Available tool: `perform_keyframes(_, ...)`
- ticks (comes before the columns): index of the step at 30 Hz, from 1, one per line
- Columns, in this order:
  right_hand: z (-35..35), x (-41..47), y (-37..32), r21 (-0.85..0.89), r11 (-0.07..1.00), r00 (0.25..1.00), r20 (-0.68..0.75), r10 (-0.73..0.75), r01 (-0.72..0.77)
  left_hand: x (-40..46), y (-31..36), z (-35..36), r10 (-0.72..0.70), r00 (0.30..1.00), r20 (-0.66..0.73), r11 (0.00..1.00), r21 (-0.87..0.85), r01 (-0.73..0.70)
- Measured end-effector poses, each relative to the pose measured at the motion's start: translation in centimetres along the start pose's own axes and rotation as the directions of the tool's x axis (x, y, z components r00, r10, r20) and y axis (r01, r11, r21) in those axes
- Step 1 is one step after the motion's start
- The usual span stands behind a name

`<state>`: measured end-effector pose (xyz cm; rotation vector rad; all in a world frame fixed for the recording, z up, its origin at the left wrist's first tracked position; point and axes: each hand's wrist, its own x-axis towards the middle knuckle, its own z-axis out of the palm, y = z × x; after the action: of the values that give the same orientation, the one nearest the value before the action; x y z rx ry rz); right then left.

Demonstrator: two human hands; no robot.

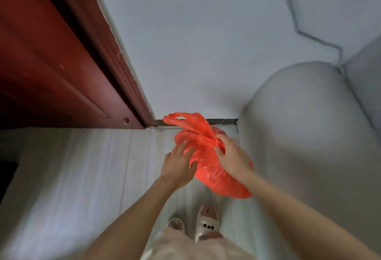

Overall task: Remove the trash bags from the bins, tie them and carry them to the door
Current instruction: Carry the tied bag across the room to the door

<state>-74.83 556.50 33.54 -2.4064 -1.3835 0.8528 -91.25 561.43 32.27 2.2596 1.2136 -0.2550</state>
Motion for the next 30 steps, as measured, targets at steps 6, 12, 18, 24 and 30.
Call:
perform_keyframes(6, 14.3, 16.9, 9.0, -0.165, 0.986, 0.999, 0.045, -0.012, 0.019, 15.4, -8.5, 10.9, -0.028, 0.996, -0.090, 0.994, 0.106, 0.038)
perform_keyframes(12, 24.9, 28.3, 15.9, -0.236, 0.971, 0.999, 0.045, -0.027, 0.037, 25.9, -15.0, 19.4, -0.052, 0.997, -0.059, 0.974, 0.216, 0.063)
perform_keyframes(18, 26.8, 29.5, 17.3, -0.264, 0.963, 0.997, 0.075, -0.028, 0.047, 27.7, -15.3, 20.0, -0.067, 0.998, 0.010, 0.947, 0.315, 0.060)
perform_keyframes(24, 18.1, 23.7, 12.1, -0.191, 0.982, 0.993, 0.111, 0.032, -0.010, 24.2, -9.7, 9.8, 0.008, 1.000, -0.005, 0.952, 0.307, -0.006)
perform_keyframes(30, 4.8, 11.2, 4.0, 0.078, 0.987, 0.988, 0.085, 0.133, -0.139, 13.7, -1.7, -1.8, 0.083, 0.995, 0.059, 0.978, 0.185, -0.093)
